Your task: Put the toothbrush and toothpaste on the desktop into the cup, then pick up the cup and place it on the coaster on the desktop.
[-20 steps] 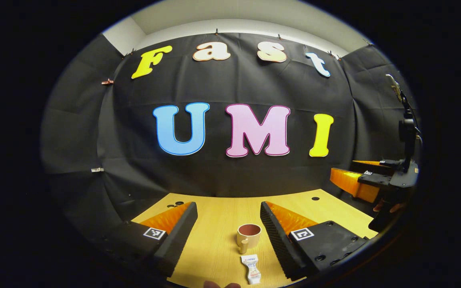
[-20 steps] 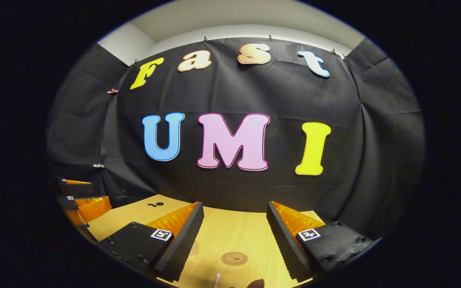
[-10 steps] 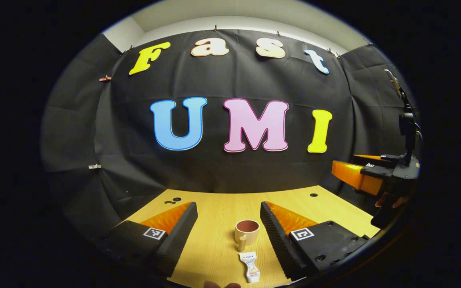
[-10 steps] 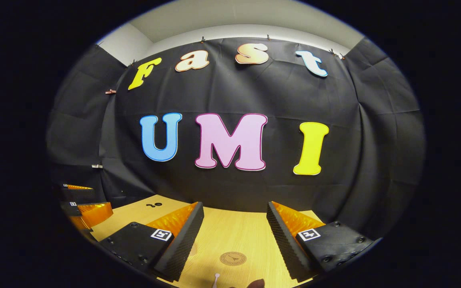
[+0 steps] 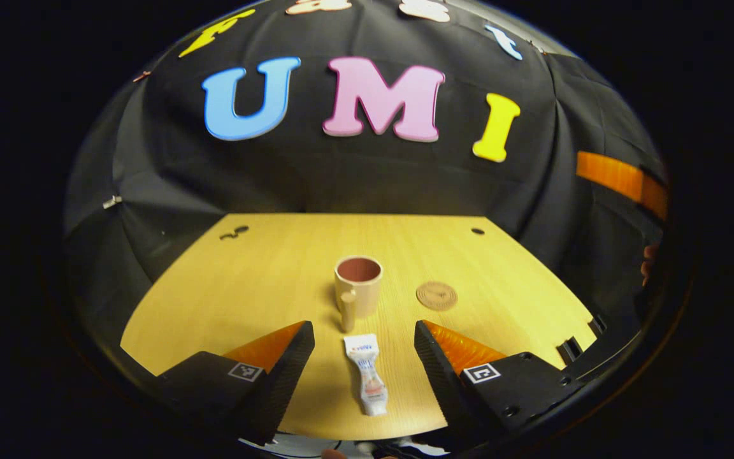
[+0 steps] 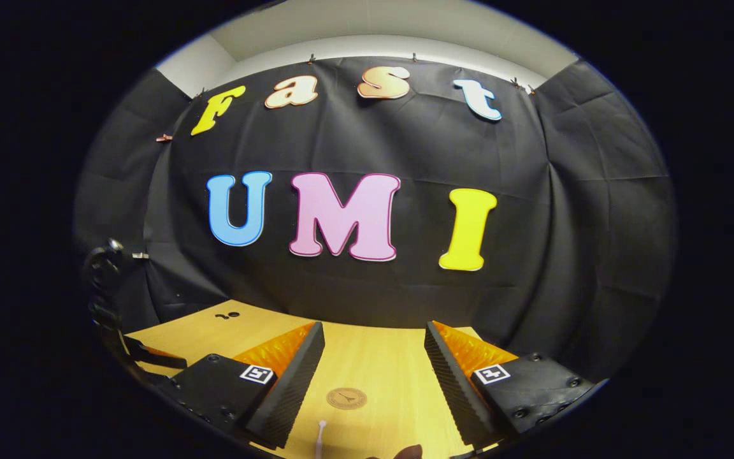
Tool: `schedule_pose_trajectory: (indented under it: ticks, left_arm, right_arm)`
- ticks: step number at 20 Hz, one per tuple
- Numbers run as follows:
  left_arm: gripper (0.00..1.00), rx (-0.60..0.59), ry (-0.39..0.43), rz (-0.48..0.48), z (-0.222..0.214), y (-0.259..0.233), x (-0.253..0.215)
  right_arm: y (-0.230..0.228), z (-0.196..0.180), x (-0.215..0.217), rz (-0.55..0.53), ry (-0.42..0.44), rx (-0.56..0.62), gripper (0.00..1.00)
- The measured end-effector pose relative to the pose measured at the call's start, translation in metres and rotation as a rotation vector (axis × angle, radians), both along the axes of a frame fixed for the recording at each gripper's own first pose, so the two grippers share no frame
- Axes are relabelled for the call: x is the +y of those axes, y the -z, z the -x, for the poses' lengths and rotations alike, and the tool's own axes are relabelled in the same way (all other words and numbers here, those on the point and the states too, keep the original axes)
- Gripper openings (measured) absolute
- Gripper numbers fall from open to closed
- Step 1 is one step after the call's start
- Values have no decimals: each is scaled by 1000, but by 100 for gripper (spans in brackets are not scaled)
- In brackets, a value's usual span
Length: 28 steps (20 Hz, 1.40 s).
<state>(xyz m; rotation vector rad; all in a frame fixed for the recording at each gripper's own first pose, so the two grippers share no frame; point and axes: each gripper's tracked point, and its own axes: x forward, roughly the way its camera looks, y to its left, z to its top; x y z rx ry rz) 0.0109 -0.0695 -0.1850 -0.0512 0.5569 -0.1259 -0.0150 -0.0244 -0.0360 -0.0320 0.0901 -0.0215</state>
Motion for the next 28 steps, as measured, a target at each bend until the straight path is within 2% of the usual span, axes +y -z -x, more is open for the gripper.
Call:
schedule_pose_trajectory:
  ticks: [5,6,7,13,15,16,18,21,23,26,28]
  left_arm:
    - [98,223,-3,-37,-12,69,-12]
    - [94,260,-12,-36,-16,79,-13]
    - [97,287,-20,-38,-20,87,-12]
    - [93,436,-37,-77,-30,134,-9]
    - [87,464,-36,-93,-32,144,-9]
    - [80,478,-36,-100,-32,148,-9]
    - [73,493,-37,-94,-31,149,-12]
    - [69,502,-21,-98,-34,150,-12]
    - [63,524,-16,-100,-34,152,-15]
    - [40,546,-8,-97,-33,152,-15]
    - [34,539,18,-92,-32,151,-15]
  right_arm:
    - [9,12,-39,6,66,33,97]
    - [12,13,-45,7,72,40,97]
    - [12,14,-49,7,79,45,97]
    - [19,14,-68,10,100,66,97]
    - [21,13,-73,9,108,70,97]
    - [22,12,-74,8,113,74,97]
    - [24,11,-77,7,118,80,97]
    - [27,10,-77,8,123,89,97]
    - [31,8,-72,0,119,102,97]
    - [45,8,-64,1,111,146,97]
    - [59,9,-49,-12,75,201,97]
